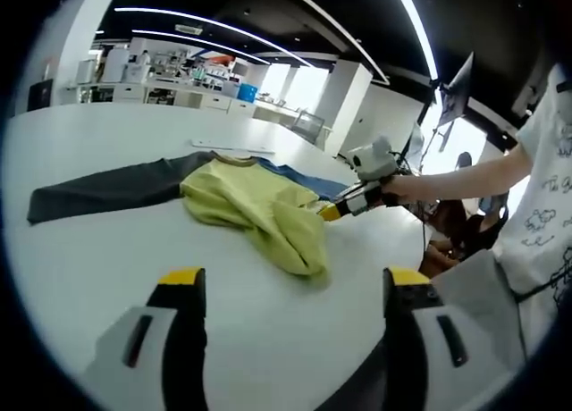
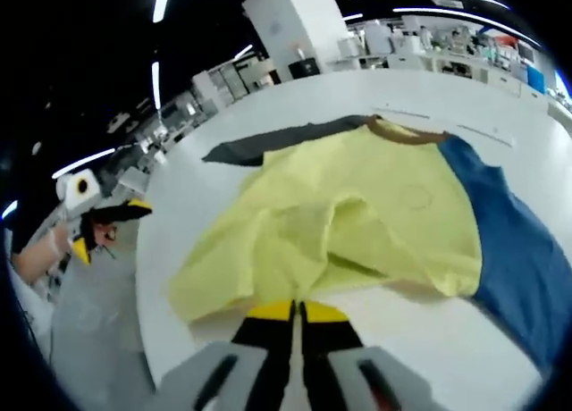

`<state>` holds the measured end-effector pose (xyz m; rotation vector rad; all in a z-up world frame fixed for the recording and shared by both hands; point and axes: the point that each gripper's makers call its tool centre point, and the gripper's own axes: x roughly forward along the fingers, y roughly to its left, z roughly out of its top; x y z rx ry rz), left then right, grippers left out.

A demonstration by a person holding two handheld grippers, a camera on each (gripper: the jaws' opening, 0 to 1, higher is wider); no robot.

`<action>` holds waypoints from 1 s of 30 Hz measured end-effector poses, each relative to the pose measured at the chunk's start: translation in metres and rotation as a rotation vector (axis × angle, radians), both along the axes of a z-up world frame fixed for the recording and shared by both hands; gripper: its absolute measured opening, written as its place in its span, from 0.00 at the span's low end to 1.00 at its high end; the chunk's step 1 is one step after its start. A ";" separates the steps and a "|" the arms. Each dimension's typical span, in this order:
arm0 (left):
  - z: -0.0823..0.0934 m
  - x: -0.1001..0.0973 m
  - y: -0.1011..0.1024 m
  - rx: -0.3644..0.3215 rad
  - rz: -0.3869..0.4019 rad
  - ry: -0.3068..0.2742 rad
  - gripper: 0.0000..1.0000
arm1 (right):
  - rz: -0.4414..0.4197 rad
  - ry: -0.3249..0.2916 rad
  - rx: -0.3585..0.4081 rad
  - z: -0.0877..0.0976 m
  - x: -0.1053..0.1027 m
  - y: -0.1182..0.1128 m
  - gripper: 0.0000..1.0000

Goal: Fold the garment on the visible template until the final outline fits inside the template.

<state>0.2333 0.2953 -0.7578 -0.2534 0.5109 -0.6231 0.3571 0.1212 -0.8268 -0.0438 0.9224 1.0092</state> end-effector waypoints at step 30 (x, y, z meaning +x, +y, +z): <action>-0.018 0.020 -0.014 0.011 -0.025 0.039 0.67 | -0.310 0.059 0.111 0.035 -0.100 -0.134 0.00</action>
